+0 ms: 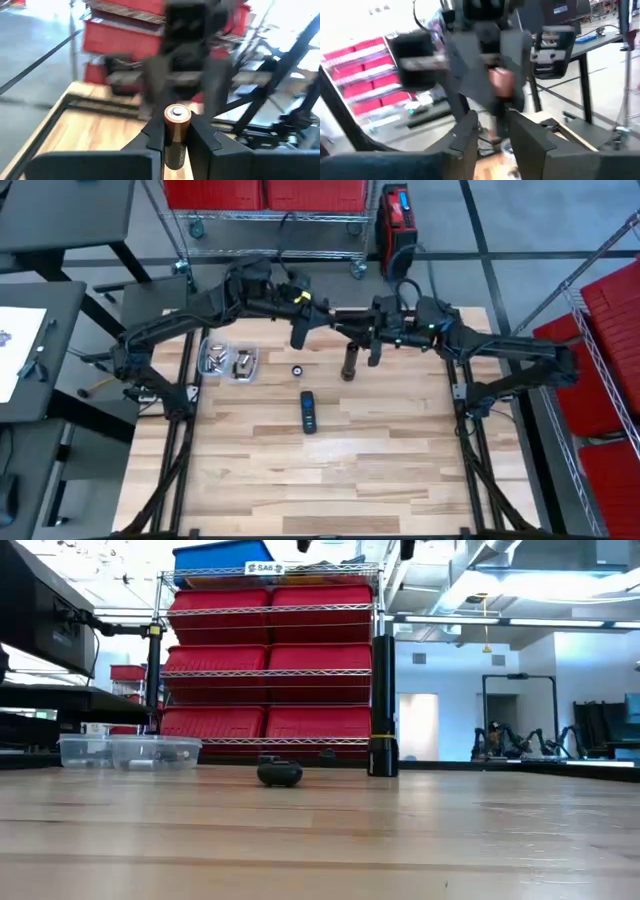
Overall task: Insert battery
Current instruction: Put the brown battery into the right transparent bin
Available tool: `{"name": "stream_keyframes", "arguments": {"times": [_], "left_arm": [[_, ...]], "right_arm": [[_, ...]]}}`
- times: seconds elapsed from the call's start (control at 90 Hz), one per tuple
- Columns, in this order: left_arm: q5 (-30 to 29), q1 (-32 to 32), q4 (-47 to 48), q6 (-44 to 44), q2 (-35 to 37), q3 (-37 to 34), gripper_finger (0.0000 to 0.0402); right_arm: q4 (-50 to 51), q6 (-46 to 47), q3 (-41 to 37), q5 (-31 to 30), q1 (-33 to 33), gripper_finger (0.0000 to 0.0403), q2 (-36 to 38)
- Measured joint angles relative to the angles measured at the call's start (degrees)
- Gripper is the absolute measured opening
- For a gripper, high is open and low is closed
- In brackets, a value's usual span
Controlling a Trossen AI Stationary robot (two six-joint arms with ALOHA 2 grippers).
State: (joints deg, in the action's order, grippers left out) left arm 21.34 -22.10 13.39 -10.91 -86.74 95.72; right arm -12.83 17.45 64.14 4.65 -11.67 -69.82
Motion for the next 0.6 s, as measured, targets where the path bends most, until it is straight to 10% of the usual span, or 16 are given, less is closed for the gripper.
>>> {"name": "stream_keyframes", "arguments": {"times": [0.167, 0.389, 0.6], "left_arm": [[-8.81, -1.77, 15.16, 2.38, 3.47, 0.00, 0.0025], [-34.82, -6.14, 52.41, 0.67, 5.38, -0.58, 0.0025], [-32.20, -10.31, 63.81, -9.14, 5.18, -11.40, 0.0025]], "right_arm": [[6.53, -2.33, 0.06, 0.41, -1.33, 0.0193, 3.50], [17.96, -2.47, 0.04, 0.34, -5.29, 0.0246, 8.26], [23.15, -2.47, 0.04, 0.04, -8.33, 0.0248, 9.33]]}}
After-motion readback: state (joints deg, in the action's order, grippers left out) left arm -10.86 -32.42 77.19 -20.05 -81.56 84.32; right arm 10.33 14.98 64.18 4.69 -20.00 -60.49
